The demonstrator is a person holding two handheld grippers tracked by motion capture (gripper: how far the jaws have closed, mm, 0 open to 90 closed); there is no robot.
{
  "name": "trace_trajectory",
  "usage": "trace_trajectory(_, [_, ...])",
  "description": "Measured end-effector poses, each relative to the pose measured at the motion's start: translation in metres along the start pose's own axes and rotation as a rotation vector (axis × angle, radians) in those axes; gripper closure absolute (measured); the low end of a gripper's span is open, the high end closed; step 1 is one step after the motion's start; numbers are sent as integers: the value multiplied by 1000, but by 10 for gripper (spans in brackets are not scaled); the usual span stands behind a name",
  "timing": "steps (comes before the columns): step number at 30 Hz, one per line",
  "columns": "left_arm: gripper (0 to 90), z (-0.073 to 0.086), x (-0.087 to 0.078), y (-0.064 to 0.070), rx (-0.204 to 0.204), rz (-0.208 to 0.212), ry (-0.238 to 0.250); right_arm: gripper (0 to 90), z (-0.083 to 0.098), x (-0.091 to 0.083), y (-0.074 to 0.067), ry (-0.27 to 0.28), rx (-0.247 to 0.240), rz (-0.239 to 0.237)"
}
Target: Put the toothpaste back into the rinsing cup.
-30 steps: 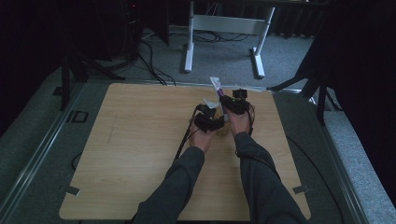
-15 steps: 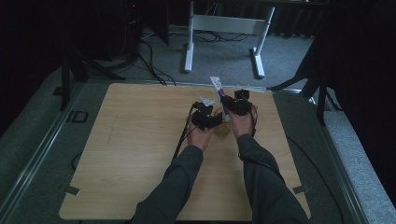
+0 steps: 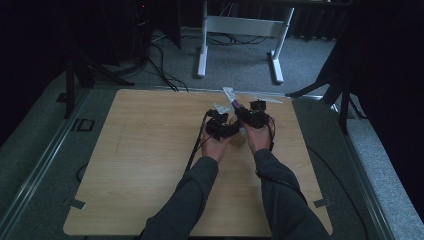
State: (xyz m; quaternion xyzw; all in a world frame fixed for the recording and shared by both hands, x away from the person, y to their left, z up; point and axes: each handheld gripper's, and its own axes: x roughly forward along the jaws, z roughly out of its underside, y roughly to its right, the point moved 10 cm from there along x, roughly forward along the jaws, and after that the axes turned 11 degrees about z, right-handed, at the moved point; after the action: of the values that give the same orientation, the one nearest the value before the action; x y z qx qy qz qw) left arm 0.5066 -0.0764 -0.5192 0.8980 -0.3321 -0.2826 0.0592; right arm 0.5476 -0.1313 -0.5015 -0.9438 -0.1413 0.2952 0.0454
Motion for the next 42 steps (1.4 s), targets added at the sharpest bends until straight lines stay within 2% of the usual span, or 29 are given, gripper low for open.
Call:
trace_trajectory(12, [447, -3, -2, 4, -10, 17, 17, 744, 5, -1, 1, -43, 13, 0])
trace_trajectory(26, [434, -1, -2, 8, -2, 34, 18, 741, 10, -4, 2, -108, -41, 20])
trace_trajectory(27, [433, 2, -2, 8, 5, 34, 11, 739, 11, -6, 1, -122, -62, 26])
trace_trajectory(33, [429, 9, -2, 5, 3, 35, 1, 738, 12, -8, 1, -140, -83, 22])
trace_trajectory(38, [427, 12, -2, 4, 10, 34, -5, 738, 13, -10, 0, -153, -125, 31])
trace_trajectory(42, [427, 13, -3, 2, 3, 31, 0, 734, 12, -10, 0, -171, -130, 27])
